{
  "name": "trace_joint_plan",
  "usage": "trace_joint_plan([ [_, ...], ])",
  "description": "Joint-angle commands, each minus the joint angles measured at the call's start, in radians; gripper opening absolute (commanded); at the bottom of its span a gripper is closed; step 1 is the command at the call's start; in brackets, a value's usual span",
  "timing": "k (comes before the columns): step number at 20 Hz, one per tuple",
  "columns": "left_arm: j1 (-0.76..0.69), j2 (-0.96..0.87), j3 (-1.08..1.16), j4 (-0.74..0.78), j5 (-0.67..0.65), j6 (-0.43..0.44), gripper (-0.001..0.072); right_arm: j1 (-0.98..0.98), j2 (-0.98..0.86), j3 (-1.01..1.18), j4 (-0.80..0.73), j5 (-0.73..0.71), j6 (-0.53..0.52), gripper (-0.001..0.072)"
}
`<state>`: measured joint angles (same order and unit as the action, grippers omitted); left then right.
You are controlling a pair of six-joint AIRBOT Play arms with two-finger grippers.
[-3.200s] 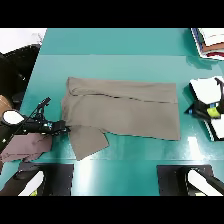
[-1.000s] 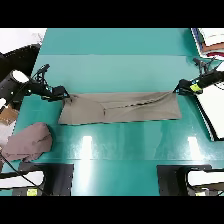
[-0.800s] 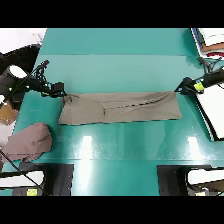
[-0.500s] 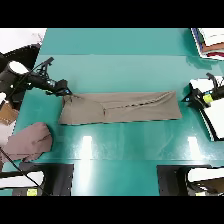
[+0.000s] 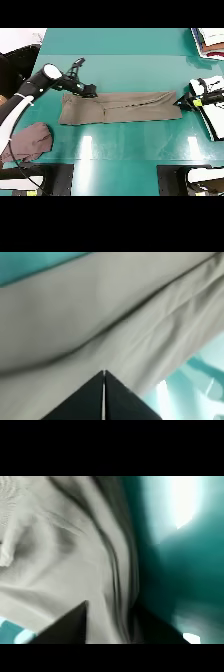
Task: Fold the shirts.
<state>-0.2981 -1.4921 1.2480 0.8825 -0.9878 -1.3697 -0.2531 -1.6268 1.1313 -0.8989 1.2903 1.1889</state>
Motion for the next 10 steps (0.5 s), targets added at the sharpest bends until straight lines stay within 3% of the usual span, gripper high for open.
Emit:
trace_joint_plan([
  [1,-0.097,-0.080,0.068,-0.001,0.053,-0.032,0.0027,0.062,0.000,0.003,0.014,-0.010,-0.013,0.0124],
  [2,-0.115,-0.111,0.101,-0.001,0.051,-0.041,0.0027,0.072,0.000,0.024,0.016,0.008,-0.013,0.0034],
  [3,-0.134,-0.143,0.137,-0.001,0.046,-0.045,0.0027,0.074,0.005,0.053,0.016,0.035,-0.013,0.0017],
  [10,-0.221,-0.323,0.301,-0.001,0.019,-0.064,0.0027,0.213,0.187,0.377,0.019,0.142,0.101,0.0016],
])
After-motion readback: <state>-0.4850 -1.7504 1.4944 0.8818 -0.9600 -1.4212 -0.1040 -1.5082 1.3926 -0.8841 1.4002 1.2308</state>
